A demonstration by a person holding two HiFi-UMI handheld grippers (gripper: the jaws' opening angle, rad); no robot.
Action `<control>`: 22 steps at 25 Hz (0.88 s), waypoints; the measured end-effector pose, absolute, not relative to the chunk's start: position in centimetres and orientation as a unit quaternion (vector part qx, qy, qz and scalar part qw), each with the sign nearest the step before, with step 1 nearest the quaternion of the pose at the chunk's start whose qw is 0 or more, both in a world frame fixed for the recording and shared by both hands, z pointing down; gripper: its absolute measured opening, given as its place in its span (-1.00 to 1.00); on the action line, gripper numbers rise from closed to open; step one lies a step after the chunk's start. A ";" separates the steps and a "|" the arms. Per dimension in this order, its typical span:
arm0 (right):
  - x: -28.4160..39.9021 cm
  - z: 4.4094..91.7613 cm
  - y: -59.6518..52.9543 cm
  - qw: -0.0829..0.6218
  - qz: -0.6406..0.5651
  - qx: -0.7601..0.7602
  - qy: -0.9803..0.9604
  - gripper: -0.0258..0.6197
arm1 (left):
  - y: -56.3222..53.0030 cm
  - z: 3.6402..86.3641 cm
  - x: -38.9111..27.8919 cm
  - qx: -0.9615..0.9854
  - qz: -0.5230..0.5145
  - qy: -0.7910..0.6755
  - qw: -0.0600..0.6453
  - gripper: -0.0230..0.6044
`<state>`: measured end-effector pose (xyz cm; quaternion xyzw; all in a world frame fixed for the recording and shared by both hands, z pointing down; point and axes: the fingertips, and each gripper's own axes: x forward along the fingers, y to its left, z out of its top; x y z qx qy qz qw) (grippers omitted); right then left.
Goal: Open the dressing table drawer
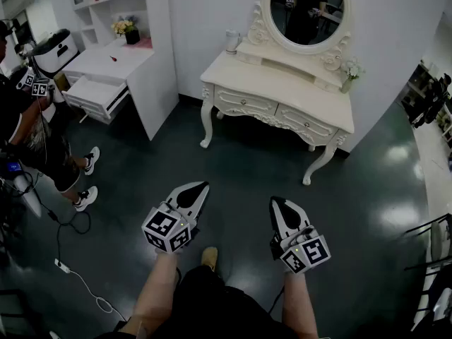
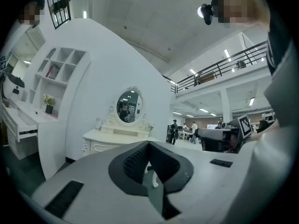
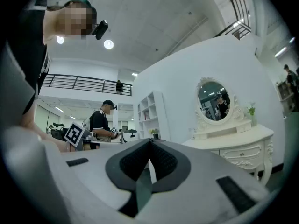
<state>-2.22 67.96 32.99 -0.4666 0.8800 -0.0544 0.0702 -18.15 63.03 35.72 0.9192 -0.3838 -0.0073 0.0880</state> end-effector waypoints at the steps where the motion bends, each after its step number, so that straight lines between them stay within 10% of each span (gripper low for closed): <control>1: -2.3 32.9 66.7 0.070 -0.055 -0.468 0.879 -0.91 | 61.8 35.6 -18.1 0.920 -0.007 -0.382 0.086 -0.90; 22: -5.5 35.0 48.8 0.076 -0.062 -0.491 0.866 -0.91 | 43.3 36.2 -20.6 0.926 -0.019 -0.367 0.085 -0.90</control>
